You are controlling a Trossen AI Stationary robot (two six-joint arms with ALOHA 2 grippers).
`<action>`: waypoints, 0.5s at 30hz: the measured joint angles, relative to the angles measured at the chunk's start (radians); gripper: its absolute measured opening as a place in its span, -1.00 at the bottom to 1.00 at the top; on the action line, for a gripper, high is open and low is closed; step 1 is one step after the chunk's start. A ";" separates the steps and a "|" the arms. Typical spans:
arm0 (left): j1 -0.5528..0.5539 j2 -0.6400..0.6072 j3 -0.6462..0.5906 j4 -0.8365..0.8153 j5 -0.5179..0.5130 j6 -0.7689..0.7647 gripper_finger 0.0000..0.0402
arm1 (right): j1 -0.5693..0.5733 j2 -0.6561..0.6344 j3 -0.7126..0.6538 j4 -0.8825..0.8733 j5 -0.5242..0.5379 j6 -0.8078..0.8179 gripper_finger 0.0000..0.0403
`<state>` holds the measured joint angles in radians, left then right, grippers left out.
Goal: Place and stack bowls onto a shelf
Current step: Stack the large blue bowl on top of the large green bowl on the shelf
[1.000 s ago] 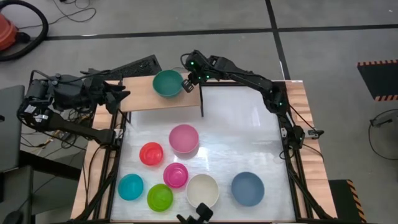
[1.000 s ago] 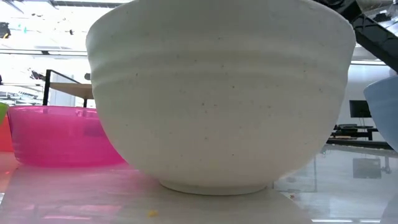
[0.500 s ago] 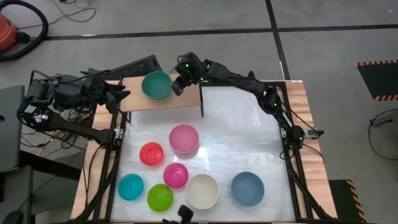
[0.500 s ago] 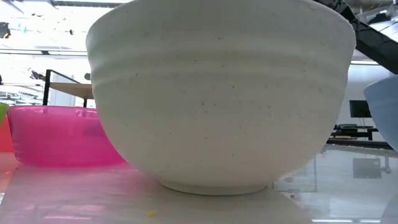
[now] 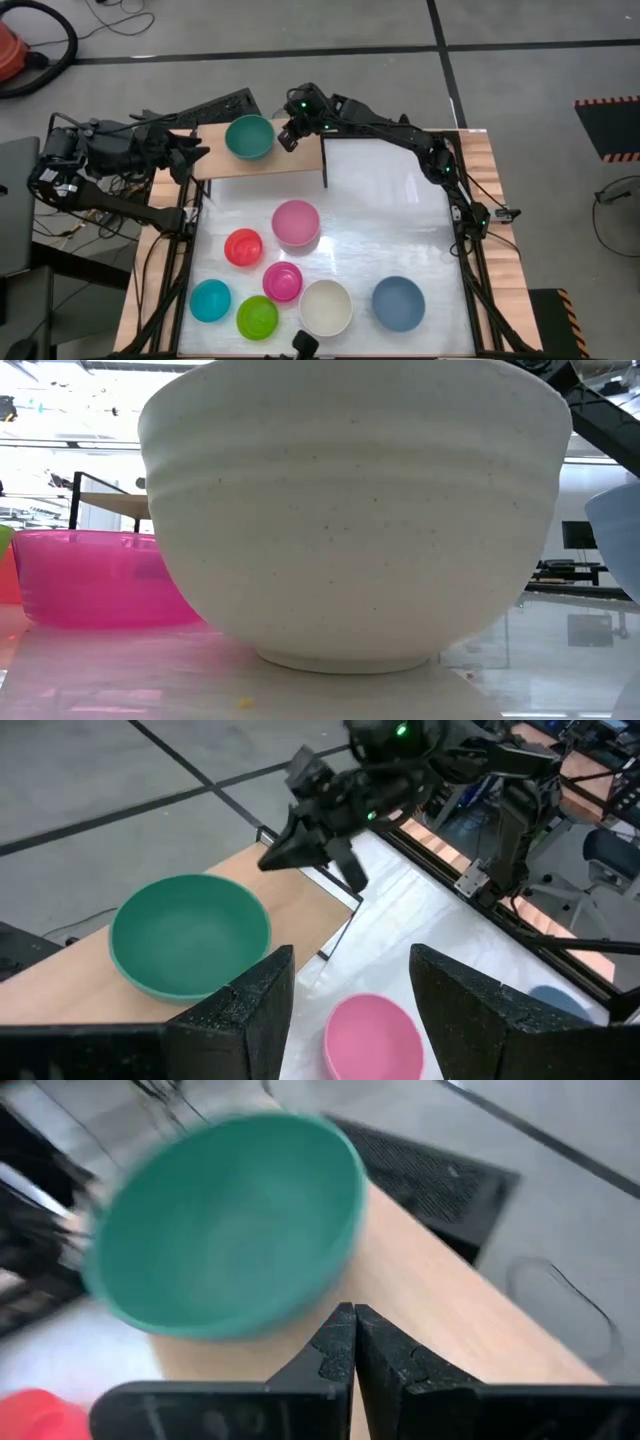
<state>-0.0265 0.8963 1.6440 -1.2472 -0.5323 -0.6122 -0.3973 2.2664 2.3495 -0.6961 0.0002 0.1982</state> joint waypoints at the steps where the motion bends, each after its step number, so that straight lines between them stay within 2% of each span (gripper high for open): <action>1: 0.000 0.000 0.000 0.000 -0.001 0.006 -0.08 | -0.001 0.003 -0.001 0.002 -0.001 0.001 -0.86; 7: 0.000 0.000 0.000 -0.001 -0.025 0.026 -0.08 | 0.006 0.032 -0.001 0.060 -0.027 -0.014 -0.87; 11: 0.000 0.000 0.000 -0.001 -0.032 0.026 -0.08 | 0.019 0.042 0.002 0.199 -0.052 -0.012 -0.80; 15: 0.000 0.000 0.000 -0.001 -0.032 0.026 -0.08 | 0.023 0.050 -0.001 0.285 -0.100 -0.028 -0.82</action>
<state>-0.0266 0.8963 1.6440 -1.2482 -0.5643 -0.5865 -0.3748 2.3161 2.3488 -0.4106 -0.0998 0.1707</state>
